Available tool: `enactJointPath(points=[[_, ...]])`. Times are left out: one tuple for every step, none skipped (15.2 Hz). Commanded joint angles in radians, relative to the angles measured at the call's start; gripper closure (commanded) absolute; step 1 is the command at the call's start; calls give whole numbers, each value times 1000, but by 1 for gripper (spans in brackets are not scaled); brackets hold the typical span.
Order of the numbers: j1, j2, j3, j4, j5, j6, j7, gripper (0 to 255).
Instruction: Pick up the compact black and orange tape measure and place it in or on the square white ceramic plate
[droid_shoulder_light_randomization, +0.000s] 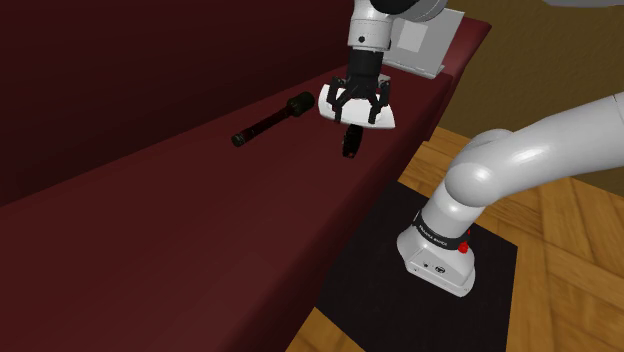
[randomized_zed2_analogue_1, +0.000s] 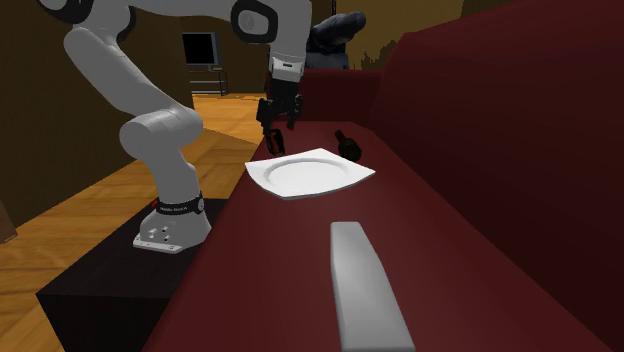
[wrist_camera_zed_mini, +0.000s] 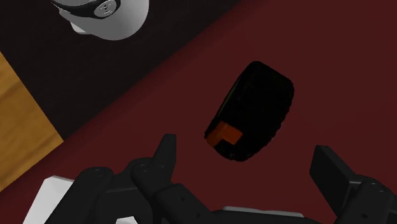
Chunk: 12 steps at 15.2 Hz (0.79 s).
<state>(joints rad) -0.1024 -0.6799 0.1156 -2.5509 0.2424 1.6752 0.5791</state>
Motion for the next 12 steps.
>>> enactJointPath(points=[[2, -3, 6, -32, 7, 30, 3, 0], [3, -4, 9, -45, 10, 43, 3, 0], [5, -4, 12, -59, 13, 56, 2, 0], [6, -5, 13, -67, 15, 63, 2, 0], [6, -5, 13, -67, 15, 63, 2, 0], [6, -5, 13, -67, 15, 63, 2, 0], [6, -5, 13, -67, 15, 63, 2, 0], [6, -5, 13, -67, 15, 63, 2, 0], [6, -5, 13, -67, 15, 63, 2, 0], [6, -5, 13, -67, 15, 63, 2, 0], [6, -5, 13, -66, 15, 63, 2, 0], [6, -5, 13, -66, 15, 63, 2, 255]])
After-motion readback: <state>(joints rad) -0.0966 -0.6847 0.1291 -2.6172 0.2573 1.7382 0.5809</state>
